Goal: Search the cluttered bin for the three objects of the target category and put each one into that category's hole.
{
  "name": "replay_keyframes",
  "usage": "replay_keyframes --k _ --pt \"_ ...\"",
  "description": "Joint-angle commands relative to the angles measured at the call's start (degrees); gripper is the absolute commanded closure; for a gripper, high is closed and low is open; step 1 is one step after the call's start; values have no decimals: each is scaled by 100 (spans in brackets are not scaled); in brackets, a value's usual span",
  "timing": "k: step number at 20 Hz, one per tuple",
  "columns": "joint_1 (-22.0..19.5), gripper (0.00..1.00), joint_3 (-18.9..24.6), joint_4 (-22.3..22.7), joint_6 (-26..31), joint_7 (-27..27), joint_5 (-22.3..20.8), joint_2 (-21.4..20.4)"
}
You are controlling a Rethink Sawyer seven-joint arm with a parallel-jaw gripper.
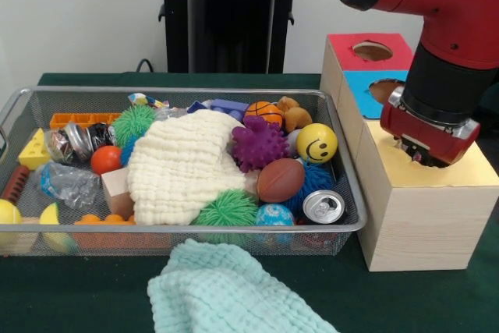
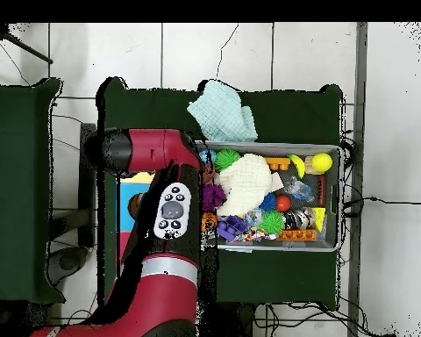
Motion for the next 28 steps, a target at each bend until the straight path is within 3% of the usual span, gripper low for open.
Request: replay_keyframes --k 1,28 --pt "-193 100 237 100 436 5 -199 -54" --pt "-421 100 334 -79 753 -264 -247 -213"
